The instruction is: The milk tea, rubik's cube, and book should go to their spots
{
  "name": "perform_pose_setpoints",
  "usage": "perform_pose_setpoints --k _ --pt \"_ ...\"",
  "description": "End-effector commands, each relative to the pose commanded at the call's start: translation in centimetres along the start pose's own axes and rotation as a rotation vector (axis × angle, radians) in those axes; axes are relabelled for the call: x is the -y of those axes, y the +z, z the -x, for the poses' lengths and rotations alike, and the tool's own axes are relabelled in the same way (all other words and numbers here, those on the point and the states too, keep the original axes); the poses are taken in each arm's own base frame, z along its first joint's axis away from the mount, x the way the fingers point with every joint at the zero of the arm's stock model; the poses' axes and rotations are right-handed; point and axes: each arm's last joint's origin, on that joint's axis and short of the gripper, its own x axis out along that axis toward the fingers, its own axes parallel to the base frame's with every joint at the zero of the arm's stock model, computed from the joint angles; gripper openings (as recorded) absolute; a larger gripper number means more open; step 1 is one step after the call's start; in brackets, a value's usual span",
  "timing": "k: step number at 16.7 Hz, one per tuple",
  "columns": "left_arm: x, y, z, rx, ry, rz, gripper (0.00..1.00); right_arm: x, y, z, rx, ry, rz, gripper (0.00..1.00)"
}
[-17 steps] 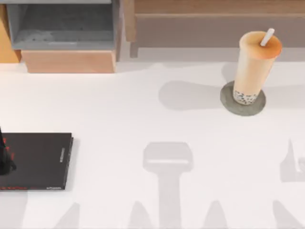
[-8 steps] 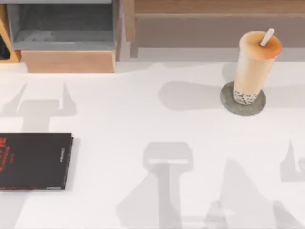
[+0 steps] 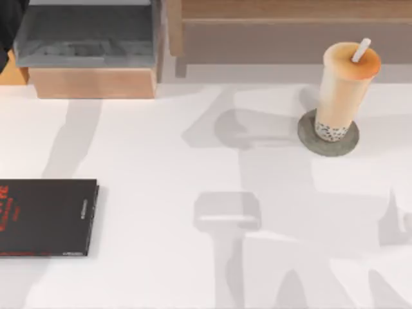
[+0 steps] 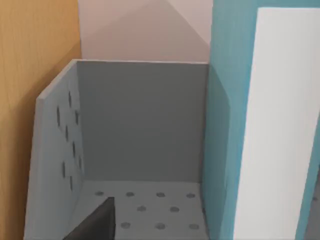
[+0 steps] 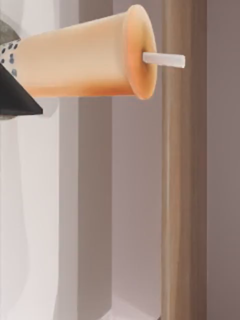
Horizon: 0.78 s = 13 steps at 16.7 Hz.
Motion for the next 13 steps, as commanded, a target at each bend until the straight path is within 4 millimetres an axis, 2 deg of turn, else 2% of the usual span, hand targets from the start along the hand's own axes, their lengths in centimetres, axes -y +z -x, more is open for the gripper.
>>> perform_pose_setpoints --k 2,5,13 --pt "0.9 -1.5 -2.9 -0.001 -0.001 0.000 1.00 0.0 0.0 0.0 0.000 0.000 0.000 1.00" --pt "1.8 -3.0 -5.4 0.005 -0.001 0.001 1.00 0.0 0.0 0.0 0.000 0.000 0.000 1.00" --pt "1.8 -3.3 -6.2 0.007 0.000 0.002 1.00 0.0 0.0 0.0 0.000 0.000 0.000 1.00"
